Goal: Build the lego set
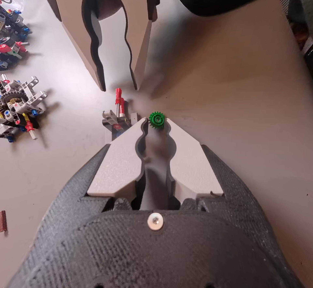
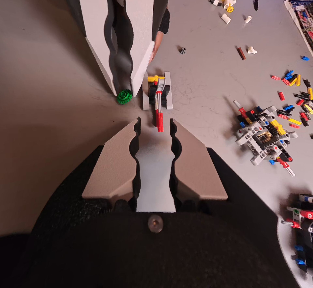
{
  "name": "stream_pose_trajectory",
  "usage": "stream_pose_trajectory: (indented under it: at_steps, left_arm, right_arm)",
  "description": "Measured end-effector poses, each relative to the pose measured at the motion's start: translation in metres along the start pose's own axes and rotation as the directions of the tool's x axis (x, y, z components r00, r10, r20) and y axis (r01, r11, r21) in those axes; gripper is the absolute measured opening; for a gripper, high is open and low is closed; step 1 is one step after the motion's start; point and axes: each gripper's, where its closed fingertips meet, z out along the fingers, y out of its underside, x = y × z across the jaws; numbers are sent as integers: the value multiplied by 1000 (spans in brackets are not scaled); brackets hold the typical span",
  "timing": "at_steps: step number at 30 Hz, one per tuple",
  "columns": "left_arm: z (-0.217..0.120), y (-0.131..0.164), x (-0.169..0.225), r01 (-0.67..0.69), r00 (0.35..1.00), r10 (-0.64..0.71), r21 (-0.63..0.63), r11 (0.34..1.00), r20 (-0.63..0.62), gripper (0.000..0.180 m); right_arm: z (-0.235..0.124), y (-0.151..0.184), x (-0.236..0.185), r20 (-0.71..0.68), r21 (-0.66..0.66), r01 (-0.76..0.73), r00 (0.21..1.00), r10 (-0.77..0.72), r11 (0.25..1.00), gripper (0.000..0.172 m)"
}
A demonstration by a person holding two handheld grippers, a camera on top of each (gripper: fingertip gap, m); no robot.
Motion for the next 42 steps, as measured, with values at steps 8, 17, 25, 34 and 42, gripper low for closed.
stream_pose_trajectory:
  at_steps: [8, 17, 25, 34, 42]
  left_arm:
    - [-20, -16, -7, 69, 998, -67, 168, 983, -16, 16]
    - [-54, -50, -25, 219, 975, -208, 455, 863, -74, 16]
    - [-55, -47, -30, 213, 975, -220, 446, 869, -35, 16]
    - [-65, -52, -34, 443, 897, -371, 503, 742, -242, 17]
    - [-75, -58, -42, 603, 797, -459, 529, 597, -391, 18]
  right_arm:
    - [-4, -26, -24, 119, 140, -34, 993, 17, 990, 24]
    - [-14, -68, -20, 138, 368, -122, 988, 75, 922, 16]
    - [-14, -72, -13, 126, 399, -168, 984, 127, 902, 8]
    - [-17, -82, -9, 25, 443, -76, 997, 73, 893, 7]
    - [-22, -92, 1, -184, 442, 98, 983, -17, 892, 7]
